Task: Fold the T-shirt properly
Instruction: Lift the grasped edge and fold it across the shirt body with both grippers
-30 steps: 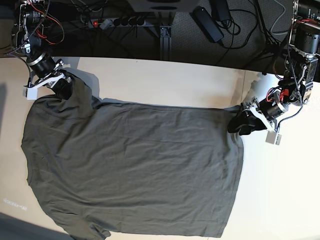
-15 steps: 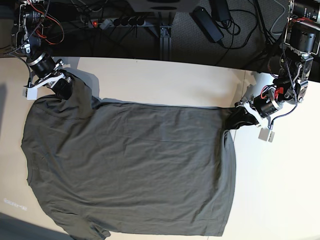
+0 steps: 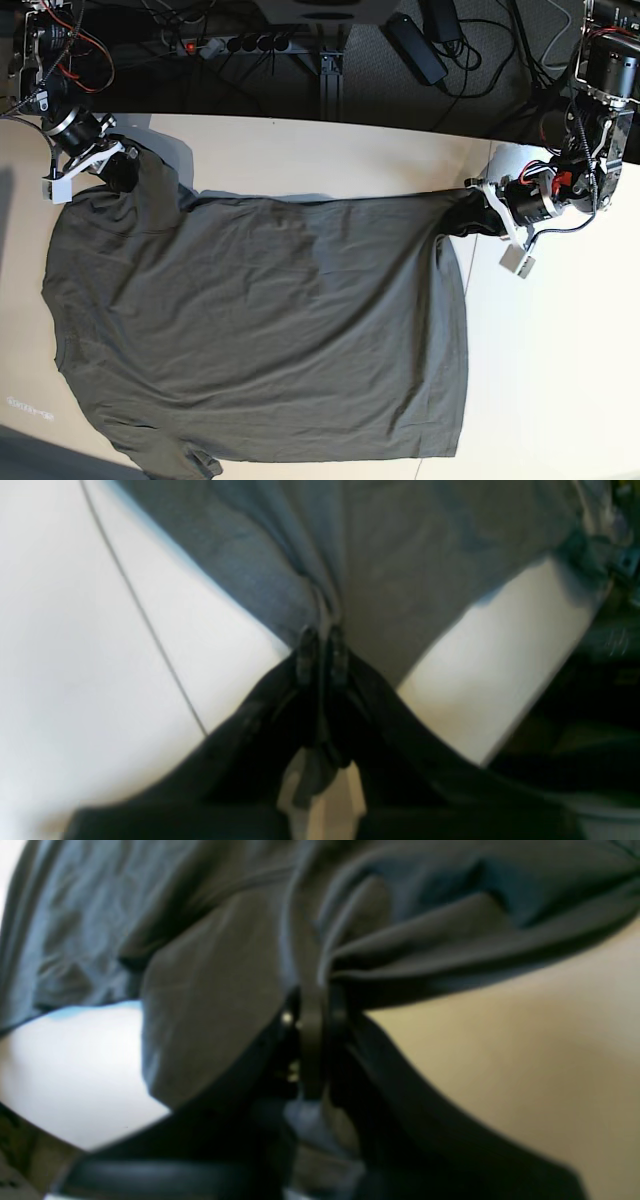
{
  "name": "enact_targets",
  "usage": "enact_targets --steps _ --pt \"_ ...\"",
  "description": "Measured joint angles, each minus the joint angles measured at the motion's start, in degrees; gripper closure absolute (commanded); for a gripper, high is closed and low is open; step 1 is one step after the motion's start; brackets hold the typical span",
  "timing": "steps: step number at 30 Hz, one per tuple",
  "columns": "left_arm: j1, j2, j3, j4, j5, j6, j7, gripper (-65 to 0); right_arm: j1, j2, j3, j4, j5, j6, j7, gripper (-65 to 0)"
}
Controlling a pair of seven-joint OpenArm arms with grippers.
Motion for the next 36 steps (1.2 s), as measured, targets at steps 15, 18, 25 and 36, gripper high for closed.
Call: enact_targets --steps 15,18,25,36 --pt "-1.7 -1.0 -5.9 11.1 0.7 0.0 1.3 0.0 2.4 7.9 8.8 8.9 0.9 0.1 -4.1 0.0" --pt "-2.5 -0.9 -5.9 11.1 2.2 0.0 0.5 0.0 6.4 10.1 8.9 9.0 0.1 0.1 -4.1 0.0" --pt "-9.2 2.5 -5.9 7.6 10.6 0.1 -3.3 0.0 15.7 14.4 4.2 8.7 -4.9 0.2 -3.6 0.0" --pt "-19.2 6.8 -5.9 -10.1 16.3 0.0 -8.2 0.0 33.8 16.1 -16.9 -3.6 -13.5 0.2 -0.5 0.0"
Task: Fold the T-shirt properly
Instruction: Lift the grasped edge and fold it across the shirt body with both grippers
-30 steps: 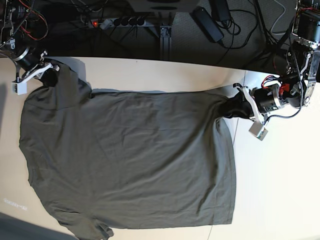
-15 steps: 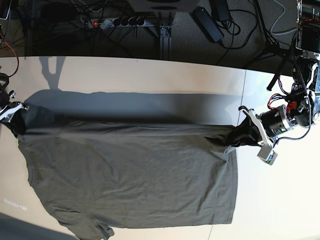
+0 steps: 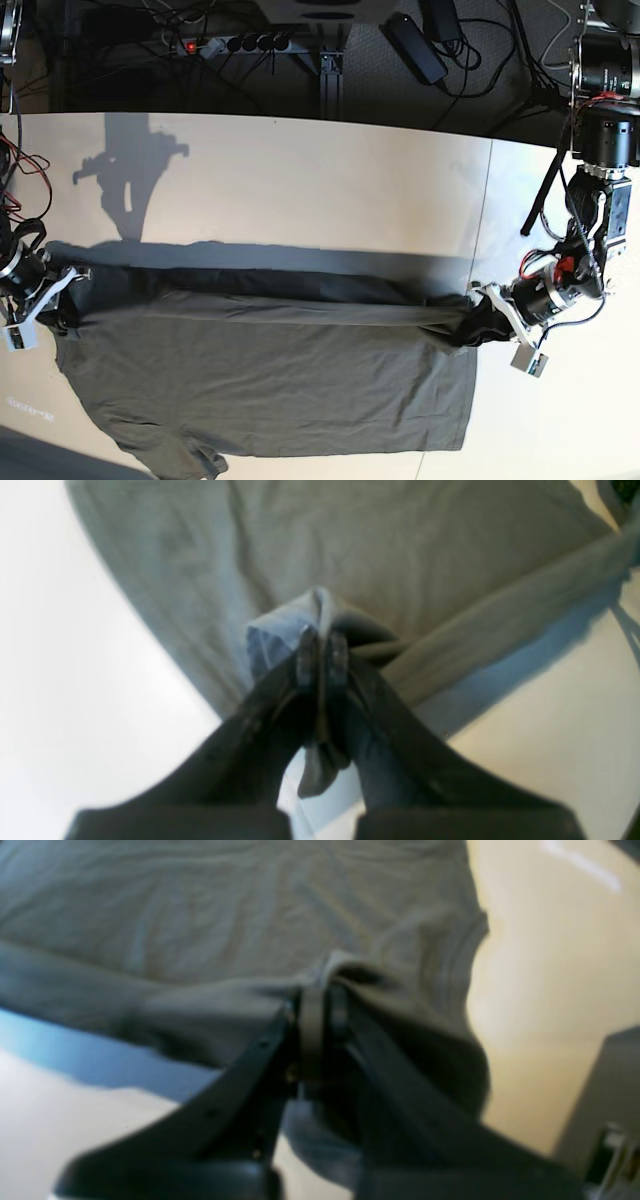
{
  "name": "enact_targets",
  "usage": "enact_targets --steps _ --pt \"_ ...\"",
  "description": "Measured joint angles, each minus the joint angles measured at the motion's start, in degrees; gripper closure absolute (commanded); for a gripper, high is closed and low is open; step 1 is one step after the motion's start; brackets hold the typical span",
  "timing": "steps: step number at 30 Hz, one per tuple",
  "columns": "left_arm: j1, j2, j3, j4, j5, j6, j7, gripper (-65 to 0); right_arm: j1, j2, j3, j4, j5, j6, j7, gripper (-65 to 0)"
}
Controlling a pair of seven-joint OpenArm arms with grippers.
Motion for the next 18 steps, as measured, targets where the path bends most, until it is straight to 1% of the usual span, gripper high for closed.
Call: enact_targets --steps 6,8,10,13,14,15,16,18 --pt "-3.1 0.1 1.9 -4.6 1.2 0.0 -1.7 0.0 7.7 -0.2 -7.2 -6.8 -3.3 0.1 1.2 0.0" --pt "-3.5 0.5 2.7 -5.6 1.9 0.0 -3.4 0.0 9.7 -0.9 -8.6 -8.9 -5.1 0.1 2.5 0.0" --pt "-3.9 0.7 3.1 -5.9 4.1 0.0 -5.6 0.0 11.4 -1.9 -9.8 -10.8 -6.5 0.1 2.8 0.0" --pt "-4.3 0.6 3.0 -6.0 5.2 0.0 -6.4 -20.4 13.3 -3.8 -10.4 -13.9 -7.6 0.2 3.2 0.0" --pt "-4.3 0.6 3.0 -6.0 5.1 0.0 -6.5 -26.9 13.6 -4.4 -10.5 -14.9 -7.8 0.2 4.2 0.0" --pt "-4.3 0.6 3.0 -6.0 5.1 0.0 -6.5 -32.2 13.8 -4.8 -10.5 -16.0 -8.3 0.2 5.5 0.0" --pt "-4.3 0.6 3.0 -6.0 5.1 0.0 -6.5 -35.9 14.0 -5.3 -10.5 -17.1 -8.8 0.2 6.8 -1.7" --pt "-4.3 0.8 3.0 -6.0 5.2 0.0 -6.5 -37.0 14.1 -5.9 -10.5 -18.6 -9.8 0.2 9.2 -21.9"
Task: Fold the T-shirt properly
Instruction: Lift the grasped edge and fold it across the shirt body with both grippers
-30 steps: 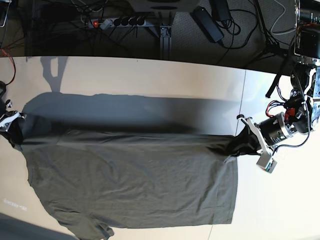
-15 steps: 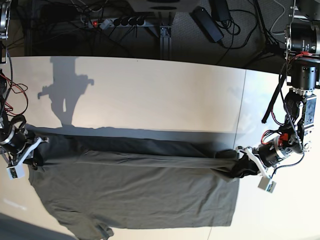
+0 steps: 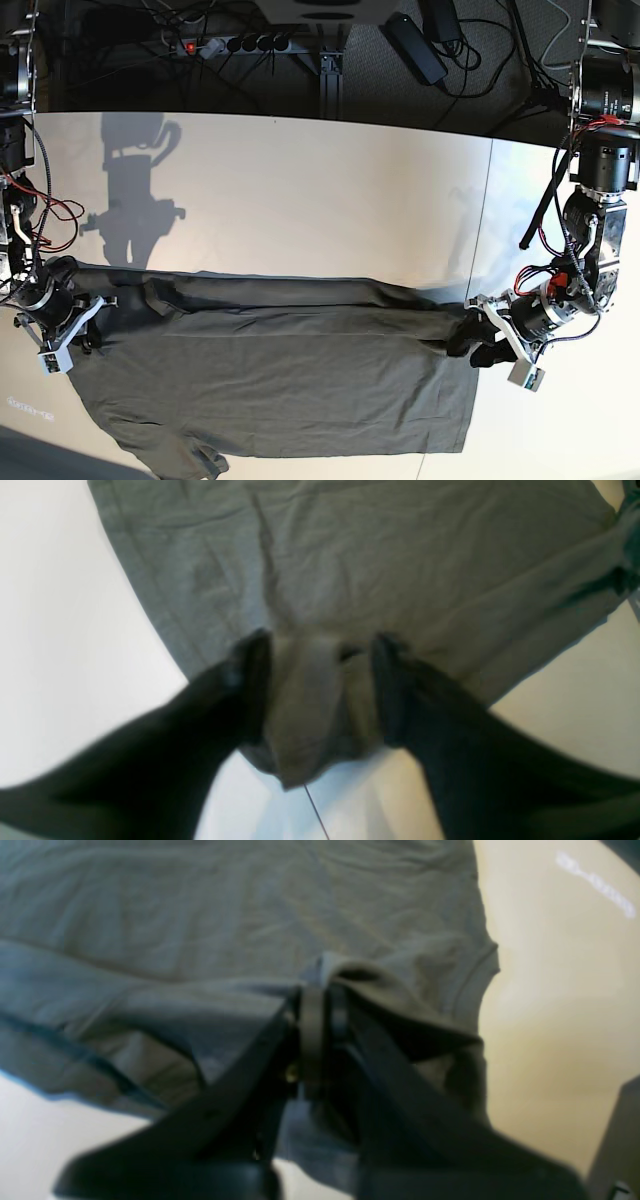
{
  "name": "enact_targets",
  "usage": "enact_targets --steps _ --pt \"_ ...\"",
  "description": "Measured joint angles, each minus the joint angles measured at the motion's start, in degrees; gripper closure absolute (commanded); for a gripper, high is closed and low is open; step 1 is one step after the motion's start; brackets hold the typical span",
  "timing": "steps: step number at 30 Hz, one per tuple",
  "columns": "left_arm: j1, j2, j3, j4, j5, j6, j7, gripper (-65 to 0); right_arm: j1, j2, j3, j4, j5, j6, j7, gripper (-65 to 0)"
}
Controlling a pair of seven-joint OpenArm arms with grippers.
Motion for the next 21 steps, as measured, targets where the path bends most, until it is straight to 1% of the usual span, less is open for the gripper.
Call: enact_targets --steps 1,2,3,4,6,8,9,10,11,12,13,14,15,17,18,19,21 --pt "0.0 0.1 0.0 0.0 0.0 0.0 0.0 -36.9 0.0 -0.2 0.0 -0.3 -0.2 0.0 0.5 -31.1" --pt "-0.2 0.3 0.0 0.0 0.0 0.0 0.0 -36.9 0.0 -0.3 0.0 -0.5 -0.3 0.0 0.7 -38.4" --pt "-0.5 0.5 0.0 0.0 0.0 0.0 0.0 -36.9 0.0 -0.4 0.0 -0.5 -0.3 0.0 0.7 -42.6" --pt "-1.0 0.7 0.0 0.0 0.1 0.0 0.1 -36.9 0.0 -0.5 0.0 -0.5 0.0 -0.1 0.8 -43.6" --pt "-2.4 0.6 0.0 -0.1 0.1 0.0 0.0 -36.9 0.0 -0.5 0.0 -0.3 0.2 0.0 2.5 -43.4" --pt "-4.0 0.5 0.0 0.0 -0.6 0.0 0.3 -36.7 0.0 -0.5 0.8 0.5 0.4 0.0 3.0 -43.4" --pt "-4.7 0.5 0.0 0.2 -2.0 0.0 0.7 -36.0 0.0 -0.5 1.4 1.0 0.4 0.0 3.1 -43.4" --pt "-5.3 0.7 0.0 0.3 -3.2 0.0 1.5 -32.5 0.0 -0.5 2.2 1.4 0.6 0.0 3.1 -43.3" --pt "-5.6 0.9 0.0 0.4 -3.2 0.0 2.4 -26.2 0.0 -0.5 2.8 1.6 0.7 -0.1 3.3 -42.1" --pt "-5.7 1.3 0.0 0.5 -3.1 0.0 2.9 -17.6 0.1 -0.4 3.1 1.6 1.1 -0.1 3.3 -37.0" --pt "-5.6 1.7 -0.1 0.4 -2.9 0.0 3.3 -8.9 0.1 -0.4 3.1 1.6 1.2 -0.1 3.3 -26.9" --pt "-5.4 2.4 -0.1 0.4 -1.6 0.0 3.6 -1.9 0.1 -0.6 3.1 1.6 1.3 -0.1 3.3 -12.8" --pt "-5.2 3.2 -0.1 0.4 0.3 0.0 3.7 0.0 0.1 -1.1 3.2 1.6 1.3 -0.1 3.0 0.0" --pt "-4.9 5.0 0.0 0.4 4.1 0.0 3.8 0.0 0.1 -2.3 3.2 1.4 0.9 -0.1 0.3 0.0" --pt "-4.9 5.8 0.0 0.4 5.9 0.0 4.8 0.0 0.1 -3.1 3.2 0.9 0.6 -0.1 -0.1 0.0" --pt "-4.9 6.6 0.0 0.0 6.8 1.1 5.8 0.0 0.1 -3.9 3.2 0.3 -0.5 -0.1 0.0 0.0" --pt "-5.0 7.5 0.0 -1.7 8.2 4.9 5.7 0.0 0.1 -5.4 3.2 -1.8 -2.5 -0.1 0.1 0.0"
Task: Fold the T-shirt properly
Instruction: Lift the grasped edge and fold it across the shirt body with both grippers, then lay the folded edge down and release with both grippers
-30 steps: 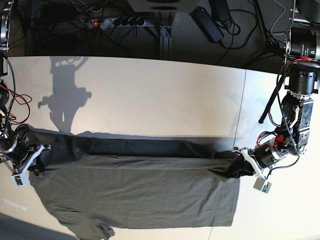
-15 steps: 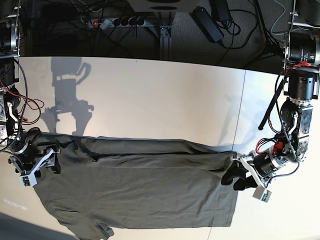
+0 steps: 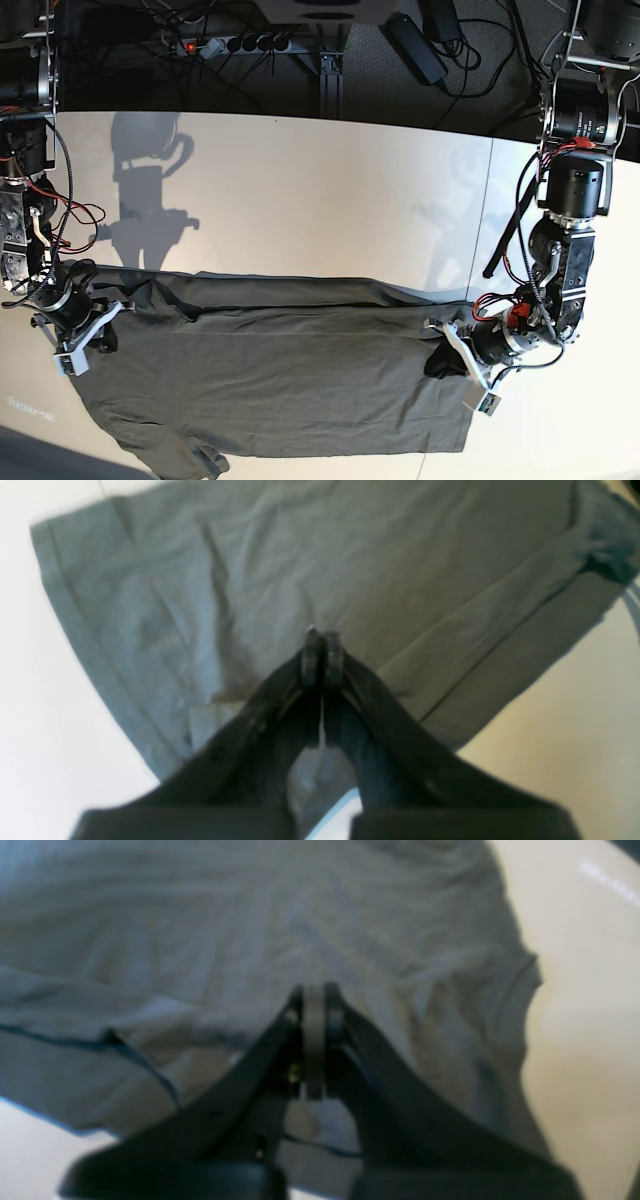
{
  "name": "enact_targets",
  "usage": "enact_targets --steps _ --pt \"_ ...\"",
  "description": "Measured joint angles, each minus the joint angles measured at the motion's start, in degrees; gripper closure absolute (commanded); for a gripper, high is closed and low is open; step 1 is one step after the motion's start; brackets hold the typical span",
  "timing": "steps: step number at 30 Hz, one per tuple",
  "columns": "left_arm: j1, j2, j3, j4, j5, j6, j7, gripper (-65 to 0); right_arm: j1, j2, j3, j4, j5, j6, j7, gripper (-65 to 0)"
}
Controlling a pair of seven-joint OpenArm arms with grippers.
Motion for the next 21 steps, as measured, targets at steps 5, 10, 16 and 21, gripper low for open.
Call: enact_targets --steps 5,10,16,21 --pt "0.1 1.3 0.0 -7.1 4.2 1.3 2.6 0.0 0.0 -1.7 0.0 -8.2 -0.5 0.0 -0.1 0.0" --pt "-0.4 2.7 -0.1 -10.0 7.7 3.5 2.1 0.0 0.4 -2.2 0.2 -14.1 0.5 0.0 2.0 0.0" --pt "-0.4 3.1 -0.1 -10.1 9.7 3.5 0.8 0.0 0.7 -2.2 0.3 -15.3 0.6 0.0 2.0 0.0" --pt "2.6 2.0 -0.1 -7.8 9.1 2.5 -0.1 0.0 -2.7 -0.9 0.5 -10.8 6.1 0.0 -6.0 0.0"
